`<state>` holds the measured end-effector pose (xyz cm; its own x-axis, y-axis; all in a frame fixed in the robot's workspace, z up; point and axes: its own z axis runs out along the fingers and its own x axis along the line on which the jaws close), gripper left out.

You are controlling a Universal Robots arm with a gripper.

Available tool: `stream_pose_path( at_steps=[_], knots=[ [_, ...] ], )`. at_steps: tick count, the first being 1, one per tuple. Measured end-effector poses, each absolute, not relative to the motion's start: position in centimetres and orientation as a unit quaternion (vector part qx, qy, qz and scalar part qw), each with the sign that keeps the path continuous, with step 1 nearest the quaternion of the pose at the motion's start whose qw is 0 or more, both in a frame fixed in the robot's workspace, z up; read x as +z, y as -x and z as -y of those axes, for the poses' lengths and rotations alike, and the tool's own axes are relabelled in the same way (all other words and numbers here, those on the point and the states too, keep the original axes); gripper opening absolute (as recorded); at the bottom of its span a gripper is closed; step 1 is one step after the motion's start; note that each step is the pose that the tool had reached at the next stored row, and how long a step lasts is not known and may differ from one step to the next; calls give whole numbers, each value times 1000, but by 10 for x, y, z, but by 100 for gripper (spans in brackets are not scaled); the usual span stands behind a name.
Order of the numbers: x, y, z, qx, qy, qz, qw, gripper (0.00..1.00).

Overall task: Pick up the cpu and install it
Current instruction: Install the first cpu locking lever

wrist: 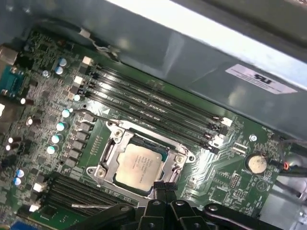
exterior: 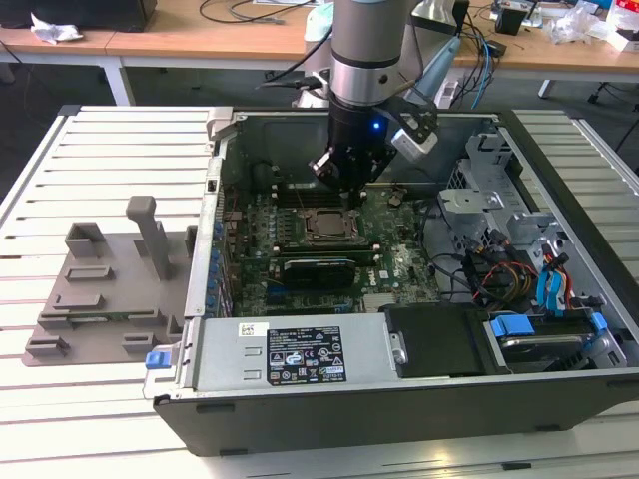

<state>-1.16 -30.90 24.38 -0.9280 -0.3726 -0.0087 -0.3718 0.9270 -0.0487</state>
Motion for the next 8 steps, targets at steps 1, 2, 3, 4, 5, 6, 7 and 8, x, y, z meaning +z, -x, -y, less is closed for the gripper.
stream_pose_path(
  at_steps=[1, 2, 3, 4, 5, 6, 7, 8],
  knots=[
    [244, 12, 309, -23, 180, -983, 9, 11],
    [244, 12, 309, -23, 174, -984, 9, 11],
    [244, 12, 309, -24, 137, -990, 8, 11],
    [244, 12, 309, -24, 124, -992, 7, 11],
    [244, 11, 309, -22, 116, -993, 7, 11],
    [244, 11, 309, -19, 112, -994, 8, 11],
    [244, 12, 309, -14, 106, -994, 8, 11],
    [244, 12, 309, -11, 102, -995, 8, 11]
  ],
)
